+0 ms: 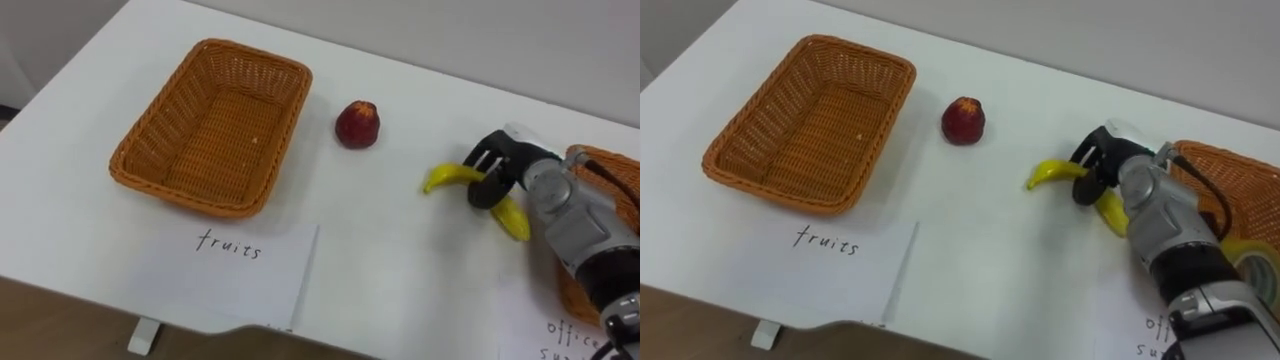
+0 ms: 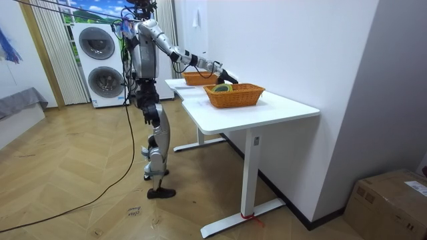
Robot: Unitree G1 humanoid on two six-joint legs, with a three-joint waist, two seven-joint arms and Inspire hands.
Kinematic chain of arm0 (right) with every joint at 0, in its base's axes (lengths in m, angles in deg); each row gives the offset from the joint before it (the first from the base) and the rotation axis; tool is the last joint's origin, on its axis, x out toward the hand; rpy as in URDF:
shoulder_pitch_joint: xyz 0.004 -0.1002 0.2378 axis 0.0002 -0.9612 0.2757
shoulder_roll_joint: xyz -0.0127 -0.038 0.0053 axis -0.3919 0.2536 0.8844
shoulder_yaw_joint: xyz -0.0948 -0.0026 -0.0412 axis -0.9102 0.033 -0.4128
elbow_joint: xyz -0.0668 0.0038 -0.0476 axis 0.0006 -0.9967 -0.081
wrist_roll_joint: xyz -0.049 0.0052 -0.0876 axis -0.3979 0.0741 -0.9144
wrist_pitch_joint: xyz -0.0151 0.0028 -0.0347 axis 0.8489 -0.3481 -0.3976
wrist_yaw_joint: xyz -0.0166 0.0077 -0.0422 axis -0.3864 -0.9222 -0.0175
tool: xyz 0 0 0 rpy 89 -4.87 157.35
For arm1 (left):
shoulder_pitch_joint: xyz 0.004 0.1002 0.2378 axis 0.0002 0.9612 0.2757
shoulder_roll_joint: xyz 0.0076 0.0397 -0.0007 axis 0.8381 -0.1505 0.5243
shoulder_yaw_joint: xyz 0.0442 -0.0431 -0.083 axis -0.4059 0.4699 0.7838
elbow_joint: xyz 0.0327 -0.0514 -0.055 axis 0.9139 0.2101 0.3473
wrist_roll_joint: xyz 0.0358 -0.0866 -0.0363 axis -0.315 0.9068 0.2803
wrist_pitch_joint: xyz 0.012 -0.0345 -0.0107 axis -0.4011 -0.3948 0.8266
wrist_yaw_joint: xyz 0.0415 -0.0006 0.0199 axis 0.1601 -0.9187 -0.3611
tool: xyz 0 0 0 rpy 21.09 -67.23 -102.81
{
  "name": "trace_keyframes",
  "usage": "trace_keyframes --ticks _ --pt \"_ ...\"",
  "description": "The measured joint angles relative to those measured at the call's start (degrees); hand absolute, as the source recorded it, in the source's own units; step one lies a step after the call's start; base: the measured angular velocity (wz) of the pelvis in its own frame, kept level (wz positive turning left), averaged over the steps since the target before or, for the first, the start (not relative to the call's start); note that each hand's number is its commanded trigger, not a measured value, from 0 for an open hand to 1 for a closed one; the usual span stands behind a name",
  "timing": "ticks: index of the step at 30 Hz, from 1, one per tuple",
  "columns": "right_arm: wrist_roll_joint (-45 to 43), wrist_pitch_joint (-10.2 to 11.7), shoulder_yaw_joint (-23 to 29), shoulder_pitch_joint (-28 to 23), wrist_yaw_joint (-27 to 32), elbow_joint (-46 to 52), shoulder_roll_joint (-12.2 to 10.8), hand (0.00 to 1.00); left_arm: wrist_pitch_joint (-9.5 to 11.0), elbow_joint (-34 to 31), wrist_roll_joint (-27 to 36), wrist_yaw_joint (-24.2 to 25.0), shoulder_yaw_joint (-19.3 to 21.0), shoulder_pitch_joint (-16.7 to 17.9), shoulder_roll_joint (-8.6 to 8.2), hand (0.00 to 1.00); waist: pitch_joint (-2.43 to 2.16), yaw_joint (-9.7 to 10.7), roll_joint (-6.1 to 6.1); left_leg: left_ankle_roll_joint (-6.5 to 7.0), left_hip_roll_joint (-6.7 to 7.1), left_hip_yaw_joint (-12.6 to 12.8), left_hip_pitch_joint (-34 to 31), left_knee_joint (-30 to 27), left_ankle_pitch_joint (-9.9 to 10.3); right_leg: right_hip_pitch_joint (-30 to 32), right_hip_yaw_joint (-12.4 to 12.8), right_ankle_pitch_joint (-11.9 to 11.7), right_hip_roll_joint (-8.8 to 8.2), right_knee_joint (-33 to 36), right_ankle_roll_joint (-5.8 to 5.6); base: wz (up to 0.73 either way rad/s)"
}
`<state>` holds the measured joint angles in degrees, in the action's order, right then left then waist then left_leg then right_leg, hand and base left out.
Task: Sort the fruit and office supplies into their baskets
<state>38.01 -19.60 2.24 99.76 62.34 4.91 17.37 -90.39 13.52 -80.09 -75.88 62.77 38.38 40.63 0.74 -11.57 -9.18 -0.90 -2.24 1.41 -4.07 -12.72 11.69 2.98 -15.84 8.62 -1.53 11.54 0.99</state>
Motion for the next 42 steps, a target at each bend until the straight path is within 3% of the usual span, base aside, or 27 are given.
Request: trace_keyframes --ticks 18,27,33,42 --pt "0.7 0.0 0.0 -0.1 -1.6 2.2 0.1 1.00 0.5 0.1 3.3 0.1 0.6 -0.1 -0.01 0.00 -0.03 0.1 -0.04 -0.02 -0.01 0.0 0.3 0.2 -0.1 0.1 0.1 0.0 0.00 -0.1 0.01 0.00" --pt "-0.3 1.3 0.3 -1.7 -2.8 23.9 0.1 1.00 3.5 -0.1 4.3 -0.1 5.9 -0.1 -0.93 0.00 -0.38 1.5 -0.44 0.01 0.15 0.2 1.0 0.6 -0.4 -0.8 0.1 0.0 -0.05 -1.0 0.01 0.00" --pt "-0.2 2.4 0.6 -2.0 -3.3 31.9 0.1 1.00 4.5 0.2 5.6 -1.2 6.1 0.7 -1.07 0.00 -0.43 1.9 0.25 0.12 0.18 0.2 2.7 1.3 -0.5 -2.2 0.1 0.0 -0.14 -1.0 -0.03 0.00" --pt "0.8 2.3 5.4 -2.1 -5.6 46.4 0.1 1.00 4.6 -0.9 6.1 -1.2 8.0 2.3 -2.73 0.00 -0.71 2.7 0.80 0.17 0.33 0.4 3.0 1.9 -0.7 -2.3 1.0 0.0 -0.14 -0.7 -0.03 -0.02"
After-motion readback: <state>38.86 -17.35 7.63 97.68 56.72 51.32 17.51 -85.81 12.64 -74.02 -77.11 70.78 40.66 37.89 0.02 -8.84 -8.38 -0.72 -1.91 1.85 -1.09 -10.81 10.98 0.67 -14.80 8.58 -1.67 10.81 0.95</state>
